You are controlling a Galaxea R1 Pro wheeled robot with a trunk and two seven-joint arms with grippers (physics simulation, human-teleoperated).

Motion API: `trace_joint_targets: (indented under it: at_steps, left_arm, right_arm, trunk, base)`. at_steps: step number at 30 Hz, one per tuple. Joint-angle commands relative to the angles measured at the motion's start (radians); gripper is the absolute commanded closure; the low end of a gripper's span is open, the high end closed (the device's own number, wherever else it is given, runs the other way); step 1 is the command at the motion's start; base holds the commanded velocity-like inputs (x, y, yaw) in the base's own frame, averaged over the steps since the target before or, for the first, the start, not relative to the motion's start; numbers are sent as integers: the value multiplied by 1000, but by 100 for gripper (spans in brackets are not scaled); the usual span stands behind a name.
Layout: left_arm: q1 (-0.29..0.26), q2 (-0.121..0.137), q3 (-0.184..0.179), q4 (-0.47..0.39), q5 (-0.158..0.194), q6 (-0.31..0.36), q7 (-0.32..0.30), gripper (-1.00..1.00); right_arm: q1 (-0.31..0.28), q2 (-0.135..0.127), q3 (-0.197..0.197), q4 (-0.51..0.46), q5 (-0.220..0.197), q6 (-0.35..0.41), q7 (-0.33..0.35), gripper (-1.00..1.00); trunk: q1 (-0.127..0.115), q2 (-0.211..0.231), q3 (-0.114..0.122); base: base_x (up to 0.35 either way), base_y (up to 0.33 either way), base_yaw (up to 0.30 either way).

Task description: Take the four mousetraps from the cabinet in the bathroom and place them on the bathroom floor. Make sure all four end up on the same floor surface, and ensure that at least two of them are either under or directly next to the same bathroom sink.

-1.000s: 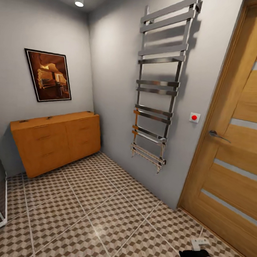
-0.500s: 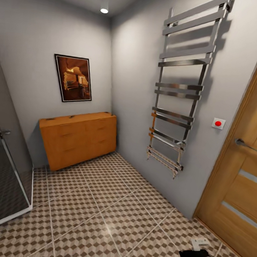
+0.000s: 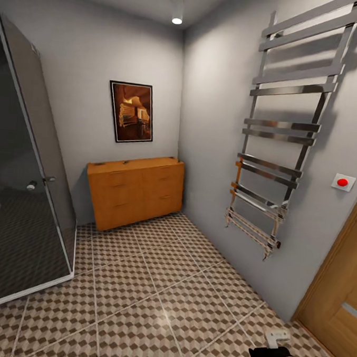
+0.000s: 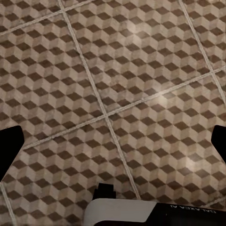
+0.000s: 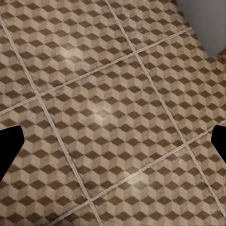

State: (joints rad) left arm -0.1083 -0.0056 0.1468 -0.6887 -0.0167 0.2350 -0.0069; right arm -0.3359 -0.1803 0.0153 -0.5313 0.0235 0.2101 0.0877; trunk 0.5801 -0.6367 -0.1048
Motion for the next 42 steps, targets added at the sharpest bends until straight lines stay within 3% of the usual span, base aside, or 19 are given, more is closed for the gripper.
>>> trace_joint_targets:
  at_steps: [1, 23, 34, 42]
  left_arm:
    - [-1, -1, 2, -2, -2, 6, -1, -100]
    - [-1, -1, 2, -2, -2, 6, 0, -100]
    - [-1, -3, 2, -2, -5, -8, 8, -100]
    - [-1, -3, 3, -2, -5, -24, 10, -100]
  right_arm:
    - [0, -1, 2, -3, 3, 6, 3, -100]
    - [0, -1, 2, -3, 3, 6, 6, -100]
    - [0, -1, 1, -3, 3, 6, 7, -100]
    - [0, -1, 2, -3, 3, 6, 8, -100]
  trunk:
    - [-4, 6, 1]
    - [-88, 160, 70]
    - [-130, 237, 105]
    - [-130, 237, 105]
  base:
    - [0, 0, 298]
    - [0, 0, 289]
    - [89, 0, 46]
    - [309, 0, 1]
